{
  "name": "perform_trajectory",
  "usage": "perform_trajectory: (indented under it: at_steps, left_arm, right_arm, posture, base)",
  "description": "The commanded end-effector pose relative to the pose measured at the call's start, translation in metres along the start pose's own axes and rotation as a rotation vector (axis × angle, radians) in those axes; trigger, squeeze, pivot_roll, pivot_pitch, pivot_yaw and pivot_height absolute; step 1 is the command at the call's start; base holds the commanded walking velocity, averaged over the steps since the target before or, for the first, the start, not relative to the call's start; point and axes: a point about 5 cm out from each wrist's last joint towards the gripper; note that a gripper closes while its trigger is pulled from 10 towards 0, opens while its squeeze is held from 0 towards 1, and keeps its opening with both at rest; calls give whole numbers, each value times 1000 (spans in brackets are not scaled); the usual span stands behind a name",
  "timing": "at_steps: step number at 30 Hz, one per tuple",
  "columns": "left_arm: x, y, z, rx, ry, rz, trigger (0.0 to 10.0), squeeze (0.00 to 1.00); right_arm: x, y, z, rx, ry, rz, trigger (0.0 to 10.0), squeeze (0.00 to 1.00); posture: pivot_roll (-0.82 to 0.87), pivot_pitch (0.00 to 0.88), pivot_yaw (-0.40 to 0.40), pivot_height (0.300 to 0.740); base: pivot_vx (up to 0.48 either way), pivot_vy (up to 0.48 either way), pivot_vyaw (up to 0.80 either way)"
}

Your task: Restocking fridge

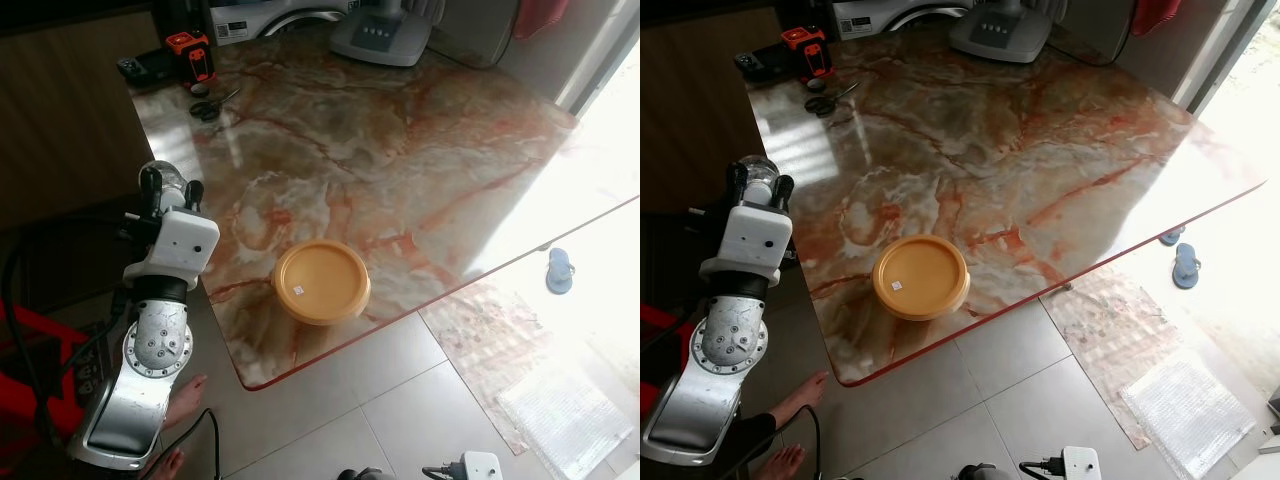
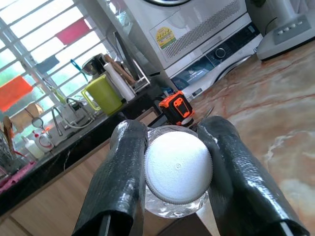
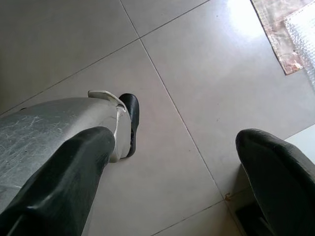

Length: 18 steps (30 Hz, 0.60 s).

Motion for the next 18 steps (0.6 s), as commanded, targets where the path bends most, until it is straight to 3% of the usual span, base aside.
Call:
perform_trajectory:
  at_steps: [1,11,18]
  left_arm:
    - [0,2,-1,12,-16,18,10000,0]
    - [2,0,1,10,-3,33,10000,0]
    - [4,0,3,6,4,44,10000,0]
  right_arm:
    - [-11,2,-1,3,-17,-32,10000,0]
    - [-11,3,-1,2,-19,-33,10000,0]
    - [-11,3,-1,3,-22,-32,10000,0]
  posture:
    - [-42,192,-60,740]
    - [-46,197,-64,740]
    - [-46,196,-63,740]
  base:
    - [0,0,0]
    - [0,0,0]
    - [-242,0,0]
Point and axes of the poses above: a point about 5 cm out from each wrist's last joint towards the gripper, its own y axis pointing back from the gripper into the wrist, its own x axis along the axis of the wrist's last joint, z = x × y, and after that the axes turned 2 degrees about y, right-handed
